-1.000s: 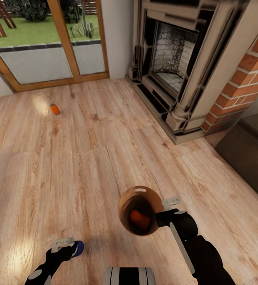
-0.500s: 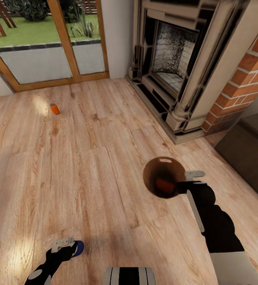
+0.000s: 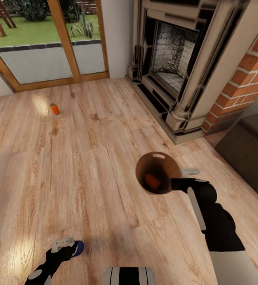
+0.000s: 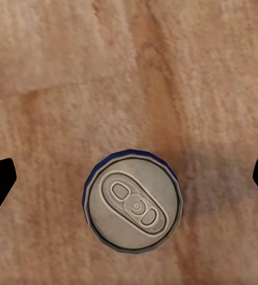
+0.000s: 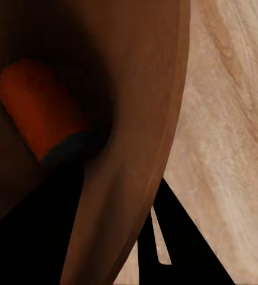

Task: Put the three can of soda from the living room inside the tash can in the kitchen.

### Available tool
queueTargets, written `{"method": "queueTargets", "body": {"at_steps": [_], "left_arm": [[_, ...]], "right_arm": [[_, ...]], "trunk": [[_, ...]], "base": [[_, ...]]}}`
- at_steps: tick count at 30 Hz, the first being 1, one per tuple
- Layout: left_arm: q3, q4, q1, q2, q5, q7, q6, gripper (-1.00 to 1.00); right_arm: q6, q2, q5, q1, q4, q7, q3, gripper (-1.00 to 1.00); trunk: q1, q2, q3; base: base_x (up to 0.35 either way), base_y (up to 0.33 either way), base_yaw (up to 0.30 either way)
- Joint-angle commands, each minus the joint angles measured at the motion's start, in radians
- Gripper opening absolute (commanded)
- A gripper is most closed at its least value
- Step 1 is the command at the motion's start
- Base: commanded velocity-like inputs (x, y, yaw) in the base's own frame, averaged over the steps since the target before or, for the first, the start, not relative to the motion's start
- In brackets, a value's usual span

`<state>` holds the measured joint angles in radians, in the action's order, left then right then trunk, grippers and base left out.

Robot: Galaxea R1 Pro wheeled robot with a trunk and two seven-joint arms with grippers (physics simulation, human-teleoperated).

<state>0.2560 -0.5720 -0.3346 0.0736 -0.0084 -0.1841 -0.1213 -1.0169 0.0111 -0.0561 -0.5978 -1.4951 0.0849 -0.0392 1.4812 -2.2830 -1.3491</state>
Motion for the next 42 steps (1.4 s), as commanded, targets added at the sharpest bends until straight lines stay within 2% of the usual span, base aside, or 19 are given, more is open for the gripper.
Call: {"method": "queueTargets", "body": {"at_steps": [1, 6, 15, 18, 20, 25, 42], "left_arm": [[0.000, 0.000, 0.000, 0.000, 0.000, 0.000, 0.000, 1.00], [0.000, 0.000, 0.000, 0.000, 0.001, 0.000, 0.000, 1.00], [0.000, 0.000, 0.000, 0.000, 0.000, 0.000, 0.000, 1.00], [0.000, 0.000, 0.000, 0.000, 0.000, 0.000, 0.000, 1.00], [0.000, 0.000, 0.000, 0.000, 0.000, 0.000, 0.000, 1.00], [0.000, 0.000, 0.000, 0.000, 0.000, 0.000, 0.000, 1.00], [0.000, 0.000, 0.000, 0.000, 0.000, 0.000, 0.000, 1.00]], "right_arm": [[-0.002, -0.001, 0.039, 0.000, 0.000, 0.001, 0.001, -1.00], [-0.002, -0.004, 0.039, 0.000, 0.000, 0.001, 0.001, -1.00], [-0.002, -0.037, 0.026, -0.001, -0.002, 0.001, 0.001, -1.00], [-0.002, -0.040, -0.003, -0.002, -0.002, 0.001, 0.001, -1.00], [-0.002, -0.041, -0.048, -0.003, -0.002, 0.001, 0.000, -1.00], [-0.002, -0.040, -0.096, -0.003, -0.002, 0.001, -0.001, -1.00], [-0.002, -0.042, -0.106, -0.003, -0.003, 0.001, -0.001, -1.00]], "trunk": [[0.000, 0.000, 0.000], [0.000, 0.000, 0.000], [0.000, 0.000, 0.000], [0.000, 0.000, 0.000], [0.000, 0.000, 0.000], [0.000, 0.000, 0.000], [0.000, 0.000, -0.002]], "base": [[0.000, 0.000, 0.000], [0.000, 0.000, 0.000], [0.000, 0.000, 0.000], [0.000, 0.000, 0.000], [0.000, 0.000, 0.000], [0.000, 0.000, 0.000], [0.000, 0.000, 0.000]]}}
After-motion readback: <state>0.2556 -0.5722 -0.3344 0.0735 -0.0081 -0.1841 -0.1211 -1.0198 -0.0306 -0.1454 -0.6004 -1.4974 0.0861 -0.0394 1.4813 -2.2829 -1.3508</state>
